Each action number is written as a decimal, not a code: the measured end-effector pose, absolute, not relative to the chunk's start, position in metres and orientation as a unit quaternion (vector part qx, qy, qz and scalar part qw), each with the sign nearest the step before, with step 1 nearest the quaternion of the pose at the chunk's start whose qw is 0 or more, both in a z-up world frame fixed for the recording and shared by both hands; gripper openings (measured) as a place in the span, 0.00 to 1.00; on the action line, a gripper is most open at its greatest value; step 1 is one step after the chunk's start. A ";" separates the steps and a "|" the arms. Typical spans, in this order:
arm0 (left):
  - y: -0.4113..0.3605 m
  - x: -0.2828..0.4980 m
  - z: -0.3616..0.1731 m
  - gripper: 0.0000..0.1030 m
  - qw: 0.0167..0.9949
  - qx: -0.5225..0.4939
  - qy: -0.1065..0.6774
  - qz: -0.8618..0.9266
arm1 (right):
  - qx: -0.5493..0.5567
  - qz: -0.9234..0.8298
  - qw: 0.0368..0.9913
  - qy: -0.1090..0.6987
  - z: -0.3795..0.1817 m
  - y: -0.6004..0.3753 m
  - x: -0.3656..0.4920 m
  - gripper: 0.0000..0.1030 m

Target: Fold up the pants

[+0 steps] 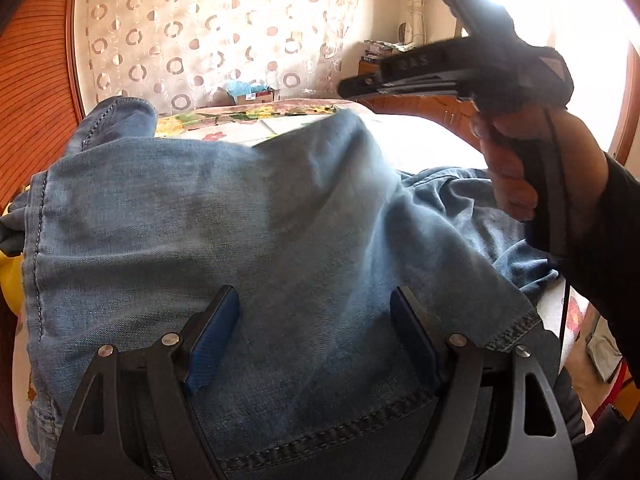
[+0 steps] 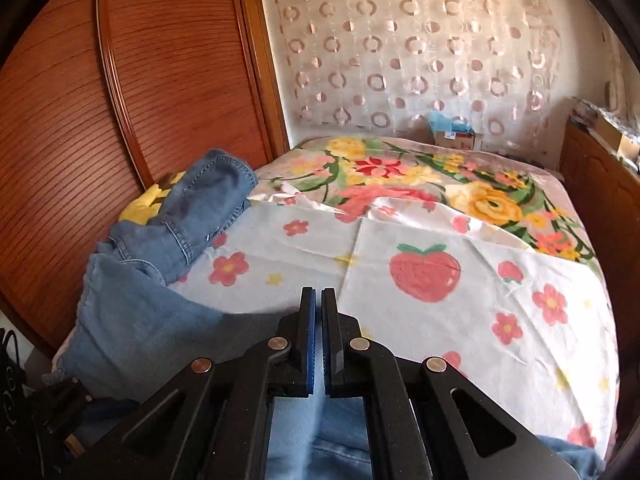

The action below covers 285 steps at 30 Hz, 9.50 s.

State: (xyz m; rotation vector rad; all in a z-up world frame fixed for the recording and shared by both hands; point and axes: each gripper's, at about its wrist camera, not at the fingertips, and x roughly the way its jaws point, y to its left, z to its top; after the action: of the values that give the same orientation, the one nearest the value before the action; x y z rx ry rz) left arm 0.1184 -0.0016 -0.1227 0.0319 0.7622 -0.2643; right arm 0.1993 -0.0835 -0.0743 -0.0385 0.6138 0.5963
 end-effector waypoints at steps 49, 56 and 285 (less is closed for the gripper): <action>-0.026 0.110 -0.106 0.76 0.924 0.023 0.354 -0.142 | 0.039 0.044 0.951 0.302 -0.084 -0.373 0.151 0.16; -0.029 0.111 -0.107 0.77 0.926 0.025 0.348 -0.142 | 0.032 0.049 0.946 0.318 -0.113 -0.402 0.075 0.42; 0.053 0.058 -0.094 0.80 0.939 0.006 0.339 -0.060 | 0.016 0.274 0.890 0.363 -0.064 -0.146 0.033 0.61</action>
State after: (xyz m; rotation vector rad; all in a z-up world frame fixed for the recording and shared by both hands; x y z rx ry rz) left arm 0.0584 0.0535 -0.0936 0.0129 0.6931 -0.1223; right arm 0.0330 -0.1458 -0.0640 0.0339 0.7535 0.5693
